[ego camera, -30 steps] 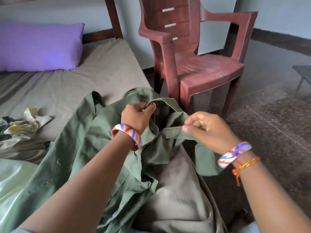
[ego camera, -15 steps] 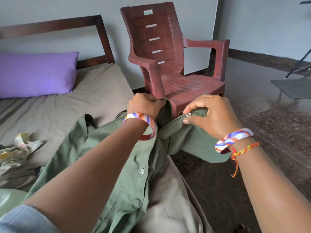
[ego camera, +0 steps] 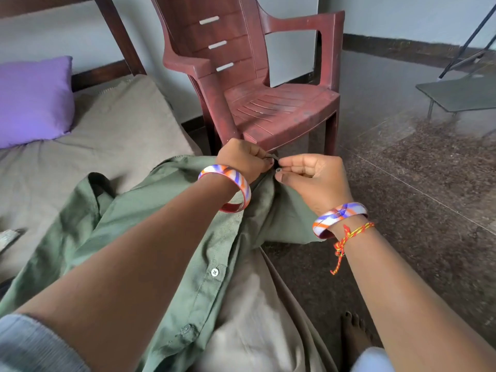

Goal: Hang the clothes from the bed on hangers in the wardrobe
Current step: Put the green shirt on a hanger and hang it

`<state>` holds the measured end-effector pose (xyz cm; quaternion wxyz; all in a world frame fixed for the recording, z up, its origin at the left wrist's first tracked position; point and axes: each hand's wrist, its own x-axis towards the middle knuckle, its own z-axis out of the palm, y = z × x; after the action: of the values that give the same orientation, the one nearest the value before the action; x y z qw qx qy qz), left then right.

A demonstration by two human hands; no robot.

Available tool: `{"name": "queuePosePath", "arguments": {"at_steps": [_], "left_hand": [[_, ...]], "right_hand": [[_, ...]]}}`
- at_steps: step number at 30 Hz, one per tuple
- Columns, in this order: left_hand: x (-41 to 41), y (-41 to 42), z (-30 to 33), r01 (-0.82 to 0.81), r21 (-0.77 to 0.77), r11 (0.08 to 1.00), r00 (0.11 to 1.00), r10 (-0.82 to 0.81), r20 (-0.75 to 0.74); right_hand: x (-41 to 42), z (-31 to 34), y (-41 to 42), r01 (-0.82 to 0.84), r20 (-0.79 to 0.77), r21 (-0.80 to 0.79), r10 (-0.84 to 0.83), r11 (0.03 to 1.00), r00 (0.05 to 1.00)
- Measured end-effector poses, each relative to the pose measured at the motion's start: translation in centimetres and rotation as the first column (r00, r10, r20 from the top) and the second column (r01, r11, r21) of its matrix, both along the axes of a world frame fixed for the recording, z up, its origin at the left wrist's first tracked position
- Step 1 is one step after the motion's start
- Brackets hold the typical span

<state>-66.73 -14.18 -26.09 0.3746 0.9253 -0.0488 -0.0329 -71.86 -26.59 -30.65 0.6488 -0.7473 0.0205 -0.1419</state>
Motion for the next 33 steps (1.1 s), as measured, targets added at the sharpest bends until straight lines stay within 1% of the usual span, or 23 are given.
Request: {"name": "queuePosePath", "arguments": {"at_steps": [1,3,6,9,11,14,16,18,21,22,24,27,30,33], "left_hand": [[-0.1,-0.2,-0.1,0.023,0.013,1.0,1.0,-0.023,0.013],[-0.4,-0.3,-0.2,0.064,0.0,0.998,0.998,-0.064,0.003],[-0.8,0.0,-0.1,0.092,-0.089,0.992,0.993,-0.097,-0.059],[-1.5,0.3,0.3,0.096,-0.153,0.984,0.984,-0.116,-0.132],[-1.9,0.4,0.7,0.068,-0.198,0.978,0.978,-0.105,-0.182],[-2.6,0.7,1.2,-0.045,-0.387,0.921,0.941,-0.091,-0.326],[-3.0,1.2,1.4,-0.1,-0.473,0.875,0.914,-0.107,-0.392],[-3.4,1.8,1.3,-0.125,-0.501,0.856,0.9,-0.114,-0.42],[-4.2,2.5,0.7,-0.162,-0.502,0.849,0.92,-0.053,-0.387],[-4.5,2.6,0.4,-0.173,-0.513,0.841,0.927,-0.037,-0.373],[-5.0,2.9,0.0,-0.19,-0.537,0.822,0.932,-0.02,-0.361],[-5.6,3.2,-0.5,-0.192,-0.523,0.831,0.935,-0.007,-0.354],[-5.6,3.4,-0.6,-0.14,-0.468,0.872,0.953,-0.009,-0.303],[-5.5,3.6,-0.8,-0.062,-0.367,0.928,0.982,-0.009,-0.19]], "right_hand": [[0.0,-0.2,0.0,0.01,-0.019,0.041,-0.009,0.999,1.0],[0.0,-0.5,-0.1,0.024,-0.026,0.063,-0.023,0.998,0.999],[-0.1,-0.8,-0.3,0.033,0.006,0.058,-0.033,0.998,0.999],[0.0,-1.1,-0.3,0.051,-0.005,0.057,-0.051,0.997,0.999],[-0.2,-1.2,-0.1,0.059,-0.004,0.046,-0.058,0.997,0.998],[-0.4,-1.2,-0.2,0.054,-0.004,-0.013,-0.054,0.998,0.999],[-0.6,-0.9,-0.3,0.012,-0.02,-0.057,-0.013,0.998,1.0],[-0.9,-0.6,-0.1,-0.052,-0.029,-0.1,0.049,0.994,0.998],[-1.2,-0.2,0.6,-0.128,-0.034,-0.193,0.124,0.973,0.992],[-1.3,-0.2,0.8,-0.14,-0.041,-0.203,0.134,0.969,0.99],[-1.3,-0.2,1.1,-0.146,-0.06,-0.166,0.138,0.975,0.989],[-1.5,-0.3,1.6,-0.083,-0.064,-0.102,0.077,0.991,0.995],[-1.7,-0.2,1.9,-0.041,-0.051,-0.066,0.038,0.997,0.998],[-1.7,-0.3,2.2,0.025,-0.067,0.002,-0.025,1.0,0.997]]}}
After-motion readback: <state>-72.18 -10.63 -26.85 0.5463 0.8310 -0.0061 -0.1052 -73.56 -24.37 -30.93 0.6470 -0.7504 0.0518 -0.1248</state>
